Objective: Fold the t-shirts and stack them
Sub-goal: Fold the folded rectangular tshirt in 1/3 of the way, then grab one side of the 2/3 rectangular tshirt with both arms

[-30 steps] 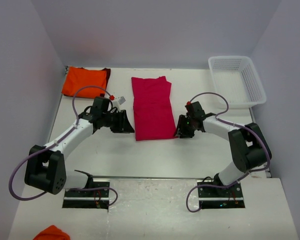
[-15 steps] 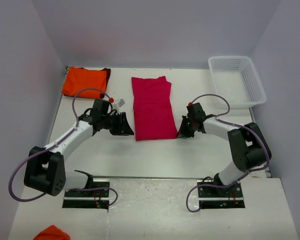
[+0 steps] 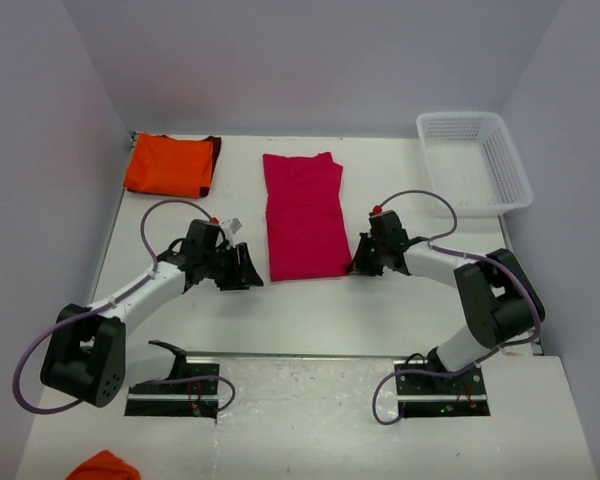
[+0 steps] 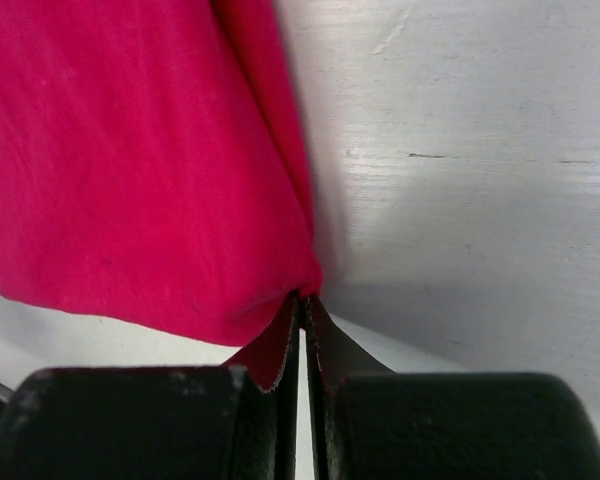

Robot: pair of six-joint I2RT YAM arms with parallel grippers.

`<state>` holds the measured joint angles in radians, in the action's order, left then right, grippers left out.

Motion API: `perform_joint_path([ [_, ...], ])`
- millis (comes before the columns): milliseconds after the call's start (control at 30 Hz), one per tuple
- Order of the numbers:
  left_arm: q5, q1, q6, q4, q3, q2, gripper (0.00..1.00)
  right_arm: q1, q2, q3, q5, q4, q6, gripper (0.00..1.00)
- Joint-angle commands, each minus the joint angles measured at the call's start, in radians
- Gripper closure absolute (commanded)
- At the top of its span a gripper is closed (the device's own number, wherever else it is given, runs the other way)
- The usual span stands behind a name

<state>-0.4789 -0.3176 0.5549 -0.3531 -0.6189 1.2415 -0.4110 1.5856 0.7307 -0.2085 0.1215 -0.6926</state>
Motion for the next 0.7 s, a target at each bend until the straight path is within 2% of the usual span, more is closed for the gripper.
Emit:
perform_joint_path([
  [0, 0.146, -0.041, 0.045, 0.095, 0.002, -0.008, 0.5, -0.029, 0.002, -0.014, 0.096, 0.007, 0.013, 1.0],
  [267, 0.246, -0.097, 0.187, 0.242, 0.05, 0.044, 0.51, -0.064, -0.039, -0.007, 0.13, 0.027, 0.012, 1.0],
  [300, 0.272, -0.104, 0.206, 0.249, 0.064, 0.042, 0.53, -0.068, -0.042, -0.007, 0.133, 0.027, 0.01, 1.0],
  [333, 0.323, -0.113, 0.229, 0.255, 0.073, 0.039, 0.59, -0.075, -0.047, -0.008, 0.141, 0.029, 0.008, 1.0],
  [433, 0.368, -0.123, 0.334, 0.311, 0.131, 0.026, 0.67, -0.094, -0.05, -0.007, 0.152, 0.03, 0.007, 1.0],
  [600, 0.416, -0.146, 0.415, 0.43, 0.237, -0.048, 0.66, -0.11, -0.029, 0.006, 0.152, 0.023, 0.002, 1.0],
  [667, 0.402, -0.146, 0.427, 0.486, 0.258, -0.051, 0.62, -0.118, -0.023, 0.009, 0.152, 0.02, 0.002, 1.0],
])
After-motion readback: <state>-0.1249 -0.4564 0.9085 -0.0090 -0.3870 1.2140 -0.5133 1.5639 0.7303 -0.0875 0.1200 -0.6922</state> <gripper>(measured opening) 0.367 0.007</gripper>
